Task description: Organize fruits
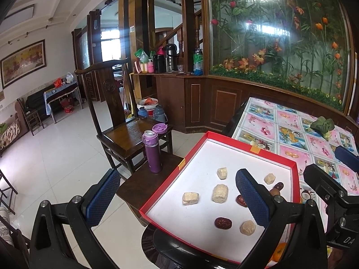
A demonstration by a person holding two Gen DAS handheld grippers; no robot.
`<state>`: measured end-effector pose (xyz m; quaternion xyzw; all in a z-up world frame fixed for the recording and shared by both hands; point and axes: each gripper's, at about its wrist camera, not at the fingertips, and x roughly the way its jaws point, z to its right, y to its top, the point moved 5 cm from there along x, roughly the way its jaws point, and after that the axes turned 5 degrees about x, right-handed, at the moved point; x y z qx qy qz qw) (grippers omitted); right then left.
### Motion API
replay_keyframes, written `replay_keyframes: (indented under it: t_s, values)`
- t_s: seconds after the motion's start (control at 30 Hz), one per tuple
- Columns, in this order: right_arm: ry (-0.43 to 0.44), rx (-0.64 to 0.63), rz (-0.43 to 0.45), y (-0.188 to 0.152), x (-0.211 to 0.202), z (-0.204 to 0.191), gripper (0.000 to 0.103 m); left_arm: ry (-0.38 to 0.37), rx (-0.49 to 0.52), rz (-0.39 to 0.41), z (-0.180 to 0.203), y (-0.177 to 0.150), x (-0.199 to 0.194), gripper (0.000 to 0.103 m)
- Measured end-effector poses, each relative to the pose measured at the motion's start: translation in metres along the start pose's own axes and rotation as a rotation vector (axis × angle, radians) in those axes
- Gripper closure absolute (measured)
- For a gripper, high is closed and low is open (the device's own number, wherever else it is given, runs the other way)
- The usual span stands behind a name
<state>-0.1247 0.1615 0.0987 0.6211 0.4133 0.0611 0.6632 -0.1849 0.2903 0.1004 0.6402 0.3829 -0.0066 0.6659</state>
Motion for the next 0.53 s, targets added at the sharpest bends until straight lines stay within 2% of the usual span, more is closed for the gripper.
replay_keyframes:
  t_s: [0.33,0.53]
  values:
    - [0.037,-0.001,0.007,0.007,0.0,0.005,0.0,0.019,-0.023,-0.005,0.009,0.011,-0.001,0.0]
    - [0.058,0.013,0.003,0.008,0.001,0.012,0.0,0.024,-0.003,-0.007,0.024,0.015,-0.004,0.0]
